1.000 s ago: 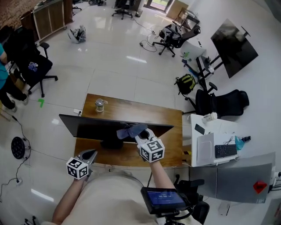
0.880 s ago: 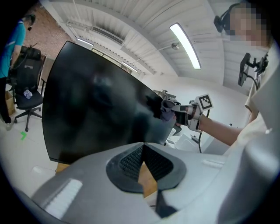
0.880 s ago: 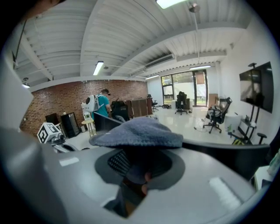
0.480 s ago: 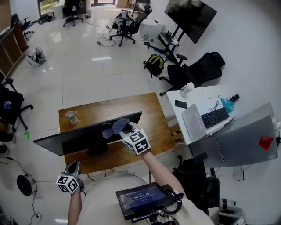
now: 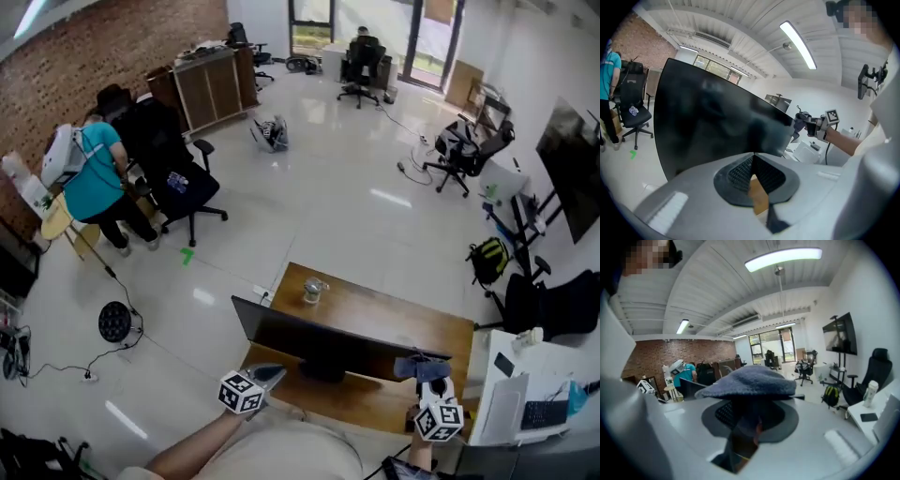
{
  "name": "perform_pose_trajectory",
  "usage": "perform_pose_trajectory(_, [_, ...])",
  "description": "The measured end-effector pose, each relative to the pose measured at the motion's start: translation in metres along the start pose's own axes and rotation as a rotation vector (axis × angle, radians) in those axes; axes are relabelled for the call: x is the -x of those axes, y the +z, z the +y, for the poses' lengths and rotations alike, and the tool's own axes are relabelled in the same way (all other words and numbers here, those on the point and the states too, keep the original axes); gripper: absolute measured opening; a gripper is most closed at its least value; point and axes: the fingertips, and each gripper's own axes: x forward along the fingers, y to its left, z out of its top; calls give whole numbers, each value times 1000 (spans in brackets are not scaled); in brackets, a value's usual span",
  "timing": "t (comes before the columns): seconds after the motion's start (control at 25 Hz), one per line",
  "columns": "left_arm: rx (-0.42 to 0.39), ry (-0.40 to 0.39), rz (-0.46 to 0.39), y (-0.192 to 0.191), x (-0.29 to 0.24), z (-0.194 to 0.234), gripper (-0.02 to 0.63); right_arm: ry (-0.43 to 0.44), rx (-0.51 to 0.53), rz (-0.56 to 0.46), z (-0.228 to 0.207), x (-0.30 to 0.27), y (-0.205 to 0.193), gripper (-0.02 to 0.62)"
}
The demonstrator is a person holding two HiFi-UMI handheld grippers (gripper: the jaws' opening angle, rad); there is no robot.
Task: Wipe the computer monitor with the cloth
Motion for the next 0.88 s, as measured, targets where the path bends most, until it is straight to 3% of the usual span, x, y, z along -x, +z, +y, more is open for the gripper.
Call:
perform_pose_trajectory(0.16, [3, 21, -66, 18, 14, 3, 3, 175, 65, -45, 72, -12, 2, 87])
perform_pose_trajectory(0.32, [0, 18, -105, 21, 13, -6, 3, 316, 104, 6, 120, -25, -42, 89])
perform_pose_trajectory(0.52, [5, 40, -83, 15, 9, -8, 3, 371, 70, 91, 136, -33, -83, 91])
perform_pose_trajectory(0.88, [57, 154, -131, 14, 25, 3, 3, 424, 62, 156, 124, -47, -105, 91])
